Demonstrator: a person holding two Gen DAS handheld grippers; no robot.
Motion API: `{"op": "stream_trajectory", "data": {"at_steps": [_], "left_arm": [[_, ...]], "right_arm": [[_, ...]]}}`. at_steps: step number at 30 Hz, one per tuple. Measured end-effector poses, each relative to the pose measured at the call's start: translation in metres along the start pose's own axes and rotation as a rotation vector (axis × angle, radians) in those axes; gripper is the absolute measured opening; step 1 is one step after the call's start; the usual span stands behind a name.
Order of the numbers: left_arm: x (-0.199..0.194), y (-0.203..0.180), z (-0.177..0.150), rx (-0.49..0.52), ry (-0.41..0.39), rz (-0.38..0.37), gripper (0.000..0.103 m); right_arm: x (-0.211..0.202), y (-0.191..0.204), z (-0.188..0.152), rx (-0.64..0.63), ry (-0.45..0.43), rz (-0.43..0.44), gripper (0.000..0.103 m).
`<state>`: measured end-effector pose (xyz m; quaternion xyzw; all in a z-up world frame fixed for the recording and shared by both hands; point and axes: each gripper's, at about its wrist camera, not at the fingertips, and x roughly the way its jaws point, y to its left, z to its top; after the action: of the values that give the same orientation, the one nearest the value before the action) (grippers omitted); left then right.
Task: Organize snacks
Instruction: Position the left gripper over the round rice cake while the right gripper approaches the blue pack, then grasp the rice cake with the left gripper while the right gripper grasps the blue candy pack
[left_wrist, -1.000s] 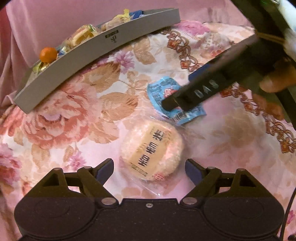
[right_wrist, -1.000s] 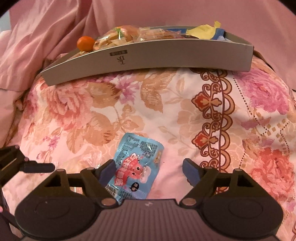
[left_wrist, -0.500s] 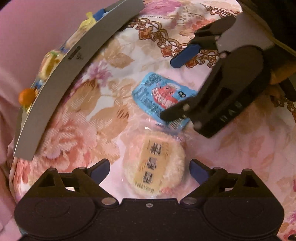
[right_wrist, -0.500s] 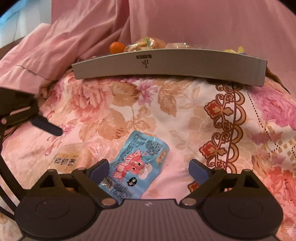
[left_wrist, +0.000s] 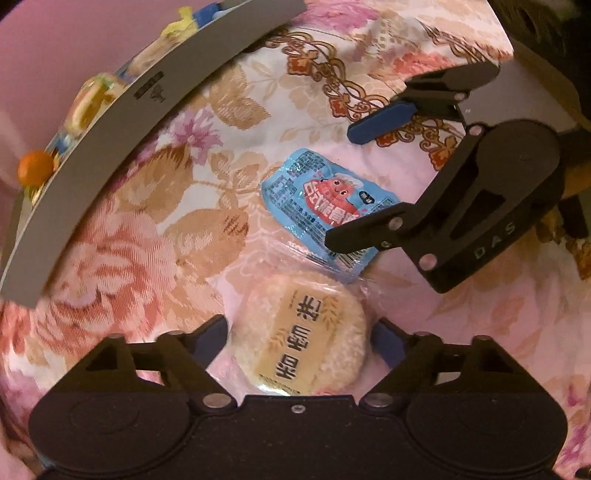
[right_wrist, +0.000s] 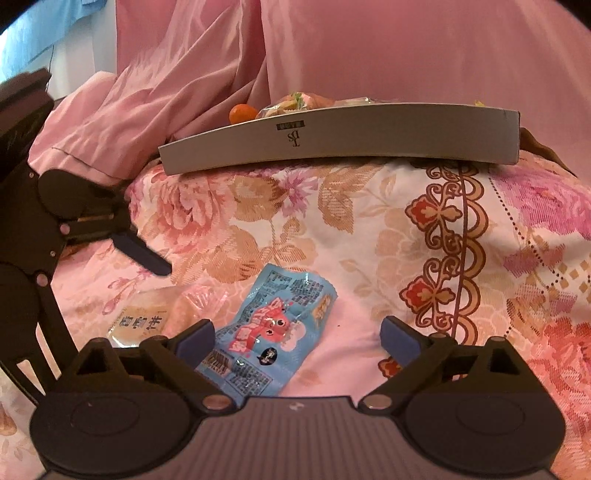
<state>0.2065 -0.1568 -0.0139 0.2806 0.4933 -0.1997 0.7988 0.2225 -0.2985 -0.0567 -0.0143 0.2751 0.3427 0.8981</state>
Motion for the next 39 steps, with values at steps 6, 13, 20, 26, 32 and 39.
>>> {"op": "stream_trajectory", "data": {"at_steps": [6, 13, 20, 26, 32, 39], "left_arm": [[-0.009, 0.000, -0.015, -0.185, -0.001, 0.027, 0.075], [-0.024, 0.008, -0.048, -0.413, -0.016, 0.080, 0.075], [-0.024, 0.038, -0.079, -0.639, -0.051, 0.157, 0.075], [-0.024, 0.042, -0.086, -0.704, -0.083, 0.157, 0.075], [-0.022, 0.040, -0.086, -0.715, -0.094, 0.156, 0.075], [-0.023, 0.036, -0.086, -0.711, -0.105, 0.144, 0.075]], "right_arm": [[0.000, 0.004, 0.000, -0.024, 0.011, -0.022, 0.099], [-0.003, 0.015, 0.002, -0.054, 0.045, -0.081, 0.099], [-0.005, 0.028, 0.004, -0.066, 0.088, -0.124, 0.099], [0.008, 0.047, 0.007, -0.114, 0.108, -0.135, 0.099], [0.016, 0.058, 0.004, -0.122, 0.100, -0.160, 0.088], [0.004, 0.073, -0.007, -0.213, 0.080, -0.107, 0.074]]}}
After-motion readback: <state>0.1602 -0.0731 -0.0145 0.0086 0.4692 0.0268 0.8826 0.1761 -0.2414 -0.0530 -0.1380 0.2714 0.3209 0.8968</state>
